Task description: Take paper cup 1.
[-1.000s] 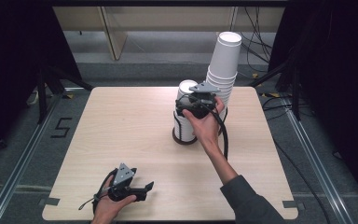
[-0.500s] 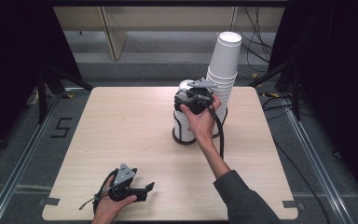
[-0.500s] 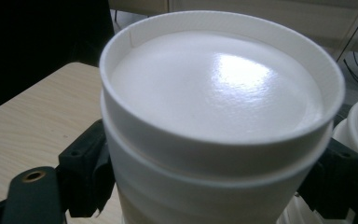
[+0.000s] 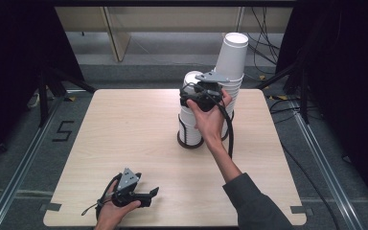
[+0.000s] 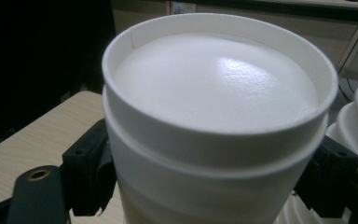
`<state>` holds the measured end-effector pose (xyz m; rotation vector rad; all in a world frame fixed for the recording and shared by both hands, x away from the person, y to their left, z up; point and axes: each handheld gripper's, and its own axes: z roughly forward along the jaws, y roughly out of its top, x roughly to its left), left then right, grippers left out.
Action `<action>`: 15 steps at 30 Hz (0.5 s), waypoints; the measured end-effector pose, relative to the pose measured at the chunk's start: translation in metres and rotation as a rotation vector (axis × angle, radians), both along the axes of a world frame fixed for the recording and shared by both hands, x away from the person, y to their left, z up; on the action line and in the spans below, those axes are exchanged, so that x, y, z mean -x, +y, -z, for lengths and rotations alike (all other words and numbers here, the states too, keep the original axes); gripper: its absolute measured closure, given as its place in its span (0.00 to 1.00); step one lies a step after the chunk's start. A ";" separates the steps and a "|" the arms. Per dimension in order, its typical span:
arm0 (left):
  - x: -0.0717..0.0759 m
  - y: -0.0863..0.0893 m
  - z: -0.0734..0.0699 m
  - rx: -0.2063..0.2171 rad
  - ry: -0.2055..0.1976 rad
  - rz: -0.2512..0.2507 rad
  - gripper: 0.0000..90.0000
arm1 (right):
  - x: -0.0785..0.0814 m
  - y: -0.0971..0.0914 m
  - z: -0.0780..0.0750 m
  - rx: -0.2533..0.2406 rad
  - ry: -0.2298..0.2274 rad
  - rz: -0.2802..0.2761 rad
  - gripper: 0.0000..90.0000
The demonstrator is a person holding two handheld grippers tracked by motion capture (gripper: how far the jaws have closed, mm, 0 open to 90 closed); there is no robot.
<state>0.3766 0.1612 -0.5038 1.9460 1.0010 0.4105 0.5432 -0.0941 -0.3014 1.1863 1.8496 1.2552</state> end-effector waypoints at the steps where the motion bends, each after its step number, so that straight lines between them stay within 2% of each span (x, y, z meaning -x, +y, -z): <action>1: 0.000 0.000 0.000 0.004 0.000 -0.001 0.16 | 0.002 -0.002 -0.006 -0.007 -0.012 -0.005 0.22; 3: 0.000 0.000 0.000 -0.002 -0.001 0.000 0.16 | 0.002 -0.004 -0.009 -0.006 -0.022 -0.013 0.22; 4: 0.000 -0.001 0.000 0.014 0.000 -0.002 0.16 | 0.005 -0.005 -0.016 -0.027 -0.023 -0.014 0.22; 5: 0.000 -0.001 0.000 0.014 0.000 -0.002 0.16 | 0.005 -0.005 -0.016 -0.027 -0.023 -0.014 0.22; 8: 0.000 -0.002 0.001 0.021 -0.001 -0.005 0.16 | 0.011 -0.012 -0.033 -0.034 -0.060 -0.042 0.22; 9: 0.000 -0.001 0.000 0.015 0.000 -0.004 0.16 | 0.011 -0.012 -0.033 -0.034 -0.060 -0.042 0.22; 10: 0.000 -0.001 0.000 0.016 0.000 -0.003 0.16 | 0.018 -0.015 -0.042 -0.033 -0.083 -0.052 0.22; 14: 0.000 -0.002 0.000 0.026 -0.003 -0.003 0.16 | 0.030 -0.020 -0.051 -0.050 -0.095 -0.076 0.22; 15: 0.000 -0.001 0.000 0.016 -0.001 -0.001 0.16 | 0.037 -0.023 -0.053 -0.039 -0.096 -0.102 0.22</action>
